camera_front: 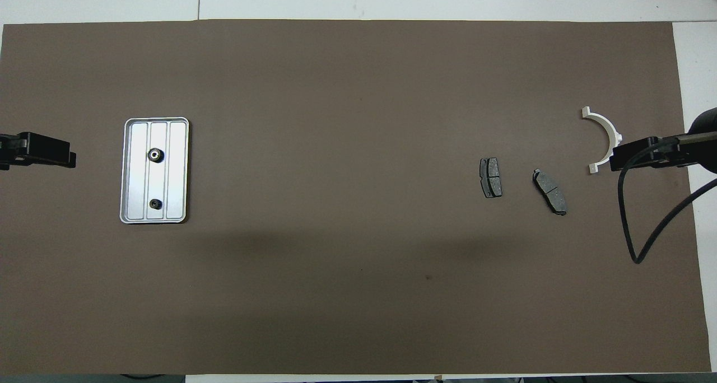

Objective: Place bearing gear from tray to pile
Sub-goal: 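Move the left gripper over the metal tray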

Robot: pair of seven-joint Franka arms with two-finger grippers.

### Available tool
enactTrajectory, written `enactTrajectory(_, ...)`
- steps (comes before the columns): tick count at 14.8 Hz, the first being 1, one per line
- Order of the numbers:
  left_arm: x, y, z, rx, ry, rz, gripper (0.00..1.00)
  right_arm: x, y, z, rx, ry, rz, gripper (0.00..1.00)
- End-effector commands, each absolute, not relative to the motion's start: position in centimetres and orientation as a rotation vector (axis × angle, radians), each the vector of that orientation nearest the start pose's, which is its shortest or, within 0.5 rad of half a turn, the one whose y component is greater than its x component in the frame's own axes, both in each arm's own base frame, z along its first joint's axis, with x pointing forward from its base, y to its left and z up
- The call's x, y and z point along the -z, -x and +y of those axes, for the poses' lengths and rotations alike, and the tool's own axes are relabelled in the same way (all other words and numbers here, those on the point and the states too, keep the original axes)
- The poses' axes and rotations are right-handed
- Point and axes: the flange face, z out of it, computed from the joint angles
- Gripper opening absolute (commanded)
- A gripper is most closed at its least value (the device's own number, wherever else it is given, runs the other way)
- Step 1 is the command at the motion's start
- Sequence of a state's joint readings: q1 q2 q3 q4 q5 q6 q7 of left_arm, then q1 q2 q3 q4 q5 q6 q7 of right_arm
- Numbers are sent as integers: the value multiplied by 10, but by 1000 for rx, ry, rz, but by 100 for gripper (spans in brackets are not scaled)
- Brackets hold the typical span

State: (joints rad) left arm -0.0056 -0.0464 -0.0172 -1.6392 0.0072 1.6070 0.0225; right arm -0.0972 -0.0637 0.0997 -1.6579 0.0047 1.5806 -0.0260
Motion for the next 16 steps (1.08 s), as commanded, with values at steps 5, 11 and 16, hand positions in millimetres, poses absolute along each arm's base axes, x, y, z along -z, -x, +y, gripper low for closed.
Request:
enactTrajectory(5, -592, -530, 1, 109, 3126, 41, 100, -620, -532, 4, -25, 3141, -40, 100)
enactTrajectory(11, -504, -577, -1, 72, 3129, 57, 100, -620, -532, 4, -25, 3139, -40, 100)
enactTrajectory(16, -430, -601, 4, 98, 3131, 49, 100, -620, -532, 3, -25, 3139, -38, 100)
